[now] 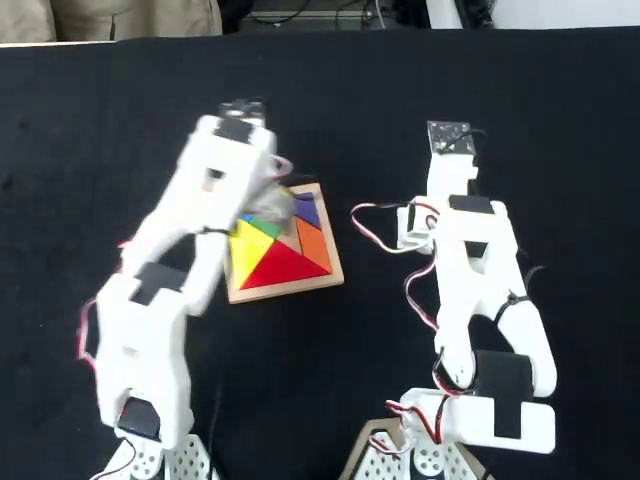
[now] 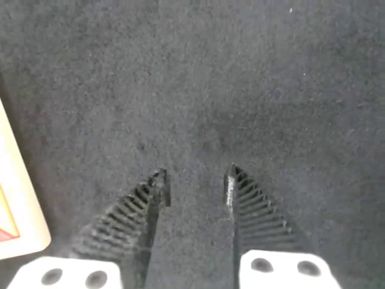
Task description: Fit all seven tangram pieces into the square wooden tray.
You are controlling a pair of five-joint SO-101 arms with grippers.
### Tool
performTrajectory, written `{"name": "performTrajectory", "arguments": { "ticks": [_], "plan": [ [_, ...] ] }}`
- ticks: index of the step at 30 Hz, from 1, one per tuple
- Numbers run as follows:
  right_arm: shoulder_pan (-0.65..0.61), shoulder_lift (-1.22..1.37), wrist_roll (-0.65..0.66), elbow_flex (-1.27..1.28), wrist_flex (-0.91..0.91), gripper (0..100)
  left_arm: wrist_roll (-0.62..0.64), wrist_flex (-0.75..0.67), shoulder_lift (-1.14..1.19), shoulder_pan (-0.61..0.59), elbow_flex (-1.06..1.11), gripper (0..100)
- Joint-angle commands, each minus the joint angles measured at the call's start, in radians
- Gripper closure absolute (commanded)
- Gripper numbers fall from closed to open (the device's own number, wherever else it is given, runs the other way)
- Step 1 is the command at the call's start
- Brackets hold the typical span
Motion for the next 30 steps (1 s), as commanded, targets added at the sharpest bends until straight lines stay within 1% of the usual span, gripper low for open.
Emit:
{"name": "performTrajectory", "arguments": {
  "ticks": [1,2,4,6,9,12,15,17,23,30],
  "plan": [
    [0.023,-0.013,0.044,-0.008,-0.028,95.2,-0.155,0.049,-0.129,-0.189,-0.042,71],
    [0.008,-0.016,0.054,-0.015,-0.028,99.3,-0.186,0.054,-0.158,-0.229,-0.027,71],
    [-0.031,-0.016,0.058,-0.019,-0.025,97.0,-0.249,0.052,-0.224,-0.285,0.039,73],
    [-0.078,-0.007,0.058,-0.024,-0.025,98.8,-0.288,0.021,-0.278,-0.305,0.139,78],
    [-0.164,0.013,0.06,-0.039,-0.021,98.7,-0.285,-0.129,-0.296,-0.286,0.343,87],
    [-0.258,0.051,0.06,-0.11,0.063,98.7,-0.213,-0.279,-0.296,-0.234,0.526,97],
    [-0.333,0.124,0.054,-0.211,0.15,98.7,-0.129,-0.388,-0.302,-0.17,0.648,96],
    [-0.348,0.186,0.054,-0.265,0.175,98.7,-0.094,-0.414,-0.304,-0.147,0.668,97],
    [-0.351,0.325,0.052,-0.321,0.178,98.8,-0.089,-0.427,-0.299,-0.136,0.665,97],
    [-0.373,0.351,0.054,-0.32,0.206,98.8,-0.087,-0.45,-0.299,-0.137,0.668,97]
  ]
}}
